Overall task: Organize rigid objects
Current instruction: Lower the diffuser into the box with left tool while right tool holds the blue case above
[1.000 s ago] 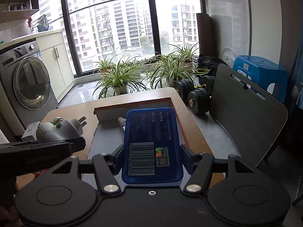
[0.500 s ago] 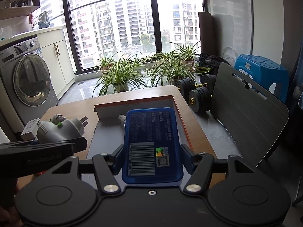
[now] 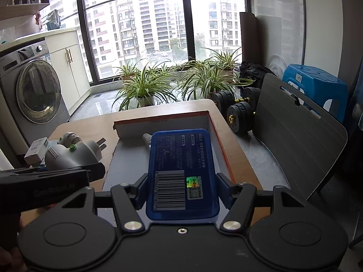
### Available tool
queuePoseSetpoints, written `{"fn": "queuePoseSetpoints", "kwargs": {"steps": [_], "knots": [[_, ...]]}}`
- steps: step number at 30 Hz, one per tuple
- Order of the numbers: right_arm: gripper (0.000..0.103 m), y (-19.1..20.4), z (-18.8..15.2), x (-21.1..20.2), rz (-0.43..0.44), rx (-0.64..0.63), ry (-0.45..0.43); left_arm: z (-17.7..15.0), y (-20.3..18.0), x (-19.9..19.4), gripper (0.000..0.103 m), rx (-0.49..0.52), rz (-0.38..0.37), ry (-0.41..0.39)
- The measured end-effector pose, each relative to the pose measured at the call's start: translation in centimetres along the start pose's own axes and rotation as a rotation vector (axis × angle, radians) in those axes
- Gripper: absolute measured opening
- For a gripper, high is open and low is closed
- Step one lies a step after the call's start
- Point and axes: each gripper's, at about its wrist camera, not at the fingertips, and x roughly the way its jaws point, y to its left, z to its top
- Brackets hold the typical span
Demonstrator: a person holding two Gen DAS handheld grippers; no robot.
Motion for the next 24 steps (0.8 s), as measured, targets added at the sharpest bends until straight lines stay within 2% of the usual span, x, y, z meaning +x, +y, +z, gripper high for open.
{"fn": "queuePoseSetpoints", "kwargs": {"steps": [24], "knots": [[0.074, 0.16, -0.10, 0.24, -0.001, -0.010, 0.005, -0.19, 0.17, 0.24, 0.067, -0.003, 0.001, 0.005]]}}
